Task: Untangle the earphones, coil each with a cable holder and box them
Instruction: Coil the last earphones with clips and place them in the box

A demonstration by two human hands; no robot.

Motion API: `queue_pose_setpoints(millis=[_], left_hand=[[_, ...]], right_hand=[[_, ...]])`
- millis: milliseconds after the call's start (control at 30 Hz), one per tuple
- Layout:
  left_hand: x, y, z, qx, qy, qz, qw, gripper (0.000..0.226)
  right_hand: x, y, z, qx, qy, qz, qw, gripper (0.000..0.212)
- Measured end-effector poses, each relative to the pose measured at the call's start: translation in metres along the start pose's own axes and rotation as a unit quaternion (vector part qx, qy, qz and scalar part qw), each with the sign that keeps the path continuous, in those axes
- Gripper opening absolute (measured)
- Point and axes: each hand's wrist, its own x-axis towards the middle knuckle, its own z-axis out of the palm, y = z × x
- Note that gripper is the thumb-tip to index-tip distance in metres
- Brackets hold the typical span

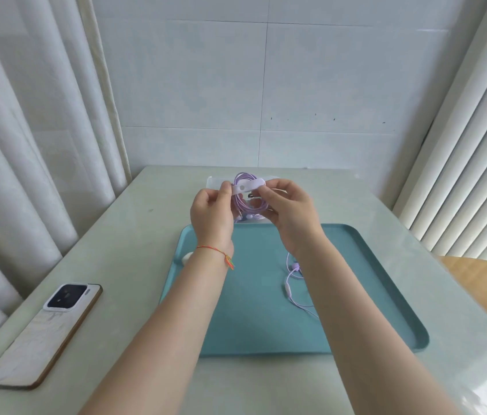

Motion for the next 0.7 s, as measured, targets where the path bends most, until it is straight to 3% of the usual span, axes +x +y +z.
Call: queue_pose_setpoints(millis=[100, 300, 400, 500, 600, 700], left_hand=[[-0.002, 0.001, 0.006, -0.047, 0.007, -0.044, 0.998, 0.028], [0.004, -0.005, 0.013, -0.026, 0.024, -0.063, 0.997, 0.027], [0.009, -0.008, 0.015, -0.022, -0.026, -0.07, 0.997, 0.03], [0.017, -0.008, 0.014, -0.019, -0.108, -0.088, 0.99, 0.05], [0.023, -0.01, 0.01, -0.002, -0.148, -0.087, 0.985, 0.026], [0.031, -0.011, 0.004, 0.036, -0.158, -0.058, 0.985, 0.02]], right_hand=[[-0.002, 0.001, 0.001, -0.028, 0.015, -0.007, 0.999, 0.008], [0.002, 0.007, 0.0, -0.104, 0.013, -0.009, 0.994, 0.014], [0.013, 0.006, -0.005, -0.151, 0.017, -0.027, 0.988, 0.017], [0.023, 0.009, -0.01, -0.209, 0.027, -0.053, 0.976, 0.018], [0.029, 0.012, -0.017, -0.202, 0.019, -0.043, 0.978, 0.013], [0.032, 0.008, -0.025, -0.24, -0.001, -0.014, 0.971, 0.014]])
